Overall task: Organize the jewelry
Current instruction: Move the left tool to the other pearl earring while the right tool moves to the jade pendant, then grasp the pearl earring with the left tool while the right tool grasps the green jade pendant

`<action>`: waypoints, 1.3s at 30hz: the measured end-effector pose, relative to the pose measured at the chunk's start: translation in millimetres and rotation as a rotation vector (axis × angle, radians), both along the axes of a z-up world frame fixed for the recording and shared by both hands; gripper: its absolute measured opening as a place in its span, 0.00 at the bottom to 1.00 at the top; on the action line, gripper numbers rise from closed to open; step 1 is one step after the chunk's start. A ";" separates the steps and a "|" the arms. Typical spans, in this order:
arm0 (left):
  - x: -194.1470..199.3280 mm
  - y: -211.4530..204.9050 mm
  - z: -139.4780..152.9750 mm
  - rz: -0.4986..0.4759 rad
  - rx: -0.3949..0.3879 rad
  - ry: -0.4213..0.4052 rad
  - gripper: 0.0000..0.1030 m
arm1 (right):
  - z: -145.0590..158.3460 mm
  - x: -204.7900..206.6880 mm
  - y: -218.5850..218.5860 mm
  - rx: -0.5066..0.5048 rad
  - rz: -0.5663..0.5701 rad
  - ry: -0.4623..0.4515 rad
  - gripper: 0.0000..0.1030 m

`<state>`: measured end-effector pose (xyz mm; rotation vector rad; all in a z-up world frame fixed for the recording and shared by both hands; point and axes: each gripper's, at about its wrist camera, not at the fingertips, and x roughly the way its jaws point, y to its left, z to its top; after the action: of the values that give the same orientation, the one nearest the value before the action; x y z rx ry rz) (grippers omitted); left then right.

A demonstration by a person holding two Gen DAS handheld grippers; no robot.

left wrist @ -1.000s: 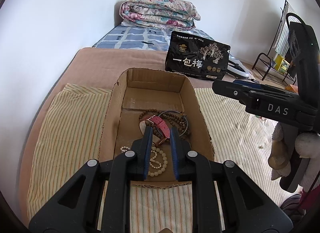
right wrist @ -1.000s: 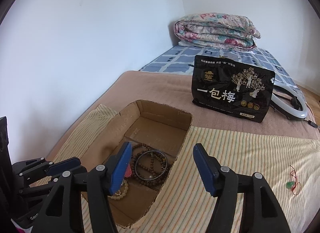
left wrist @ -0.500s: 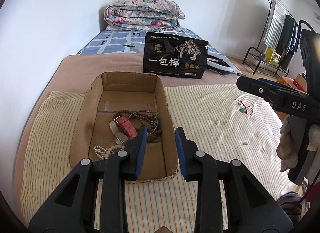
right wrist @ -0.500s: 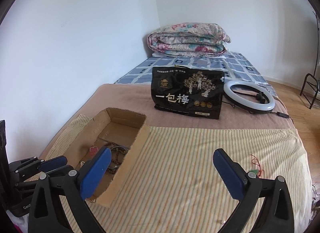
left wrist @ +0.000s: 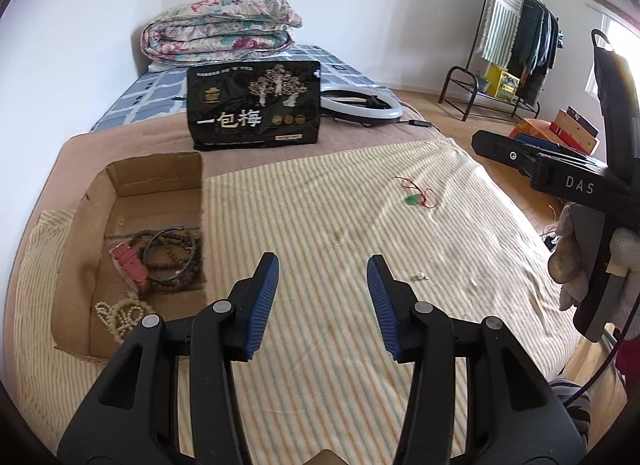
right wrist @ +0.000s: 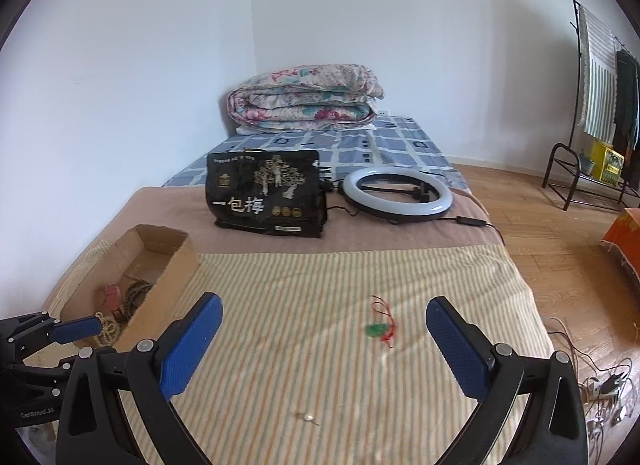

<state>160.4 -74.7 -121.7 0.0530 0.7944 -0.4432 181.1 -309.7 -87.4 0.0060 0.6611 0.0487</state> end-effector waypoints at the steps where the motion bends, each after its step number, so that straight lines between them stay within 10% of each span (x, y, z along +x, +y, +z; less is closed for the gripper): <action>1: -0.9 -9.2 -1.5 -0.017 0.002 0.000 0.46 | -1.2 -0.8 -8.0 -0.005 -0.007 0.004 1.00; 19: 2.0 -103.2 -52.4 -0.194 0.020 0.091 0.46 | -45.3 6.9 -104.1 0.056 -0.108 0.079 1.00; 39: 27.4 -139.6 -112.0 -0.253 0.073 0.152 0.24 | -108.9 61.7 -82.8 0.051 0.082 0.174 0.79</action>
<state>187.7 -214.3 -233.7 0.1912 0.9579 -0.6628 242.8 -392.6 -196.3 0.0325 0.8342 0.1451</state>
